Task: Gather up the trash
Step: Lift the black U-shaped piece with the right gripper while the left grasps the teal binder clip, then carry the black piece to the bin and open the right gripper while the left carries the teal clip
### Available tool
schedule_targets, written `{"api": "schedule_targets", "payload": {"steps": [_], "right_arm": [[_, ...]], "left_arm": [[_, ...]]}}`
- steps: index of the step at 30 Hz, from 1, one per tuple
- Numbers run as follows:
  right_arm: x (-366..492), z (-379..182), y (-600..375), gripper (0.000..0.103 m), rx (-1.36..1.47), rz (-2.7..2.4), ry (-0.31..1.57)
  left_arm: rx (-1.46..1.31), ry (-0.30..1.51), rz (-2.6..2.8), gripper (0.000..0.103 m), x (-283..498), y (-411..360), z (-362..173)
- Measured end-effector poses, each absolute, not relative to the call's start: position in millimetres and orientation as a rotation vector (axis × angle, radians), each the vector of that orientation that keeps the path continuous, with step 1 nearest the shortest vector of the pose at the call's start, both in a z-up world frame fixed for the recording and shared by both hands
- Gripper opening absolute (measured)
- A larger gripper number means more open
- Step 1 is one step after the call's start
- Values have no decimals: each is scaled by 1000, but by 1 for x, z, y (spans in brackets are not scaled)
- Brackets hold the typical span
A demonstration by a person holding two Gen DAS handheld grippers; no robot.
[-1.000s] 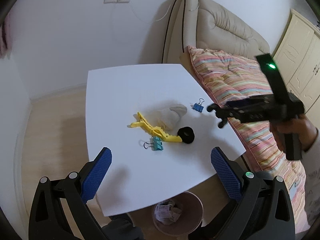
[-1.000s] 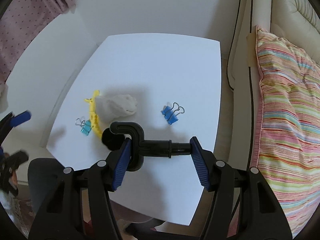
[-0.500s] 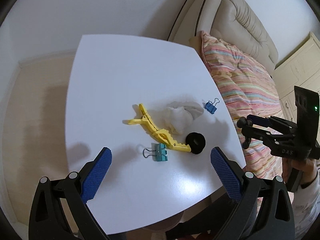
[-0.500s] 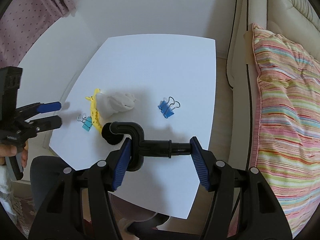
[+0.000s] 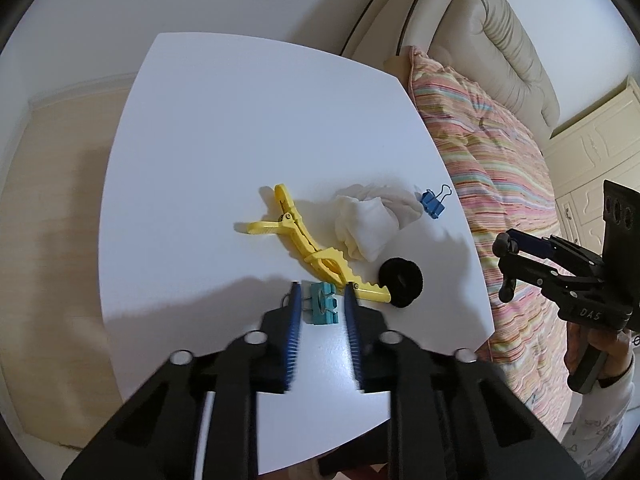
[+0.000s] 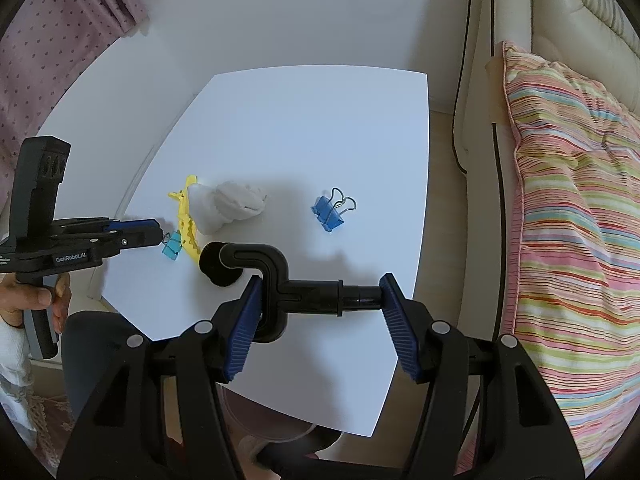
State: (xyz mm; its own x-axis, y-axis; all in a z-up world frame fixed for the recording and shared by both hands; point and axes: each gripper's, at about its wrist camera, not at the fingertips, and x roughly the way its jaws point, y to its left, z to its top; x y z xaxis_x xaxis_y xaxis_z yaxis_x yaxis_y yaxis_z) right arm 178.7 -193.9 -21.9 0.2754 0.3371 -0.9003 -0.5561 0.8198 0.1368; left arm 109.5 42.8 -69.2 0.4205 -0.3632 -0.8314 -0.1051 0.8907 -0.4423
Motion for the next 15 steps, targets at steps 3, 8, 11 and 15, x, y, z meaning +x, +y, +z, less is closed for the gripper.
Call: {"api": "schedule_targets", "payload": {"steps": [3,8,11,15], "right_arm": [[178,-24,-192,59,-221,610,1147],[177,-25,-189,59,-218,617,1149],[176,-25,-189,59,-216,622,1147],[173,-22,-188,59,-213,631,1138]], "left_arm": [[-464,1132,-164,3,111,44,-69],[-453,1124,-173,2,109,43,-67],[-444,1112,-165,1,109,43,-63],[-419,1092,-160,1,104,40,-57]]}}
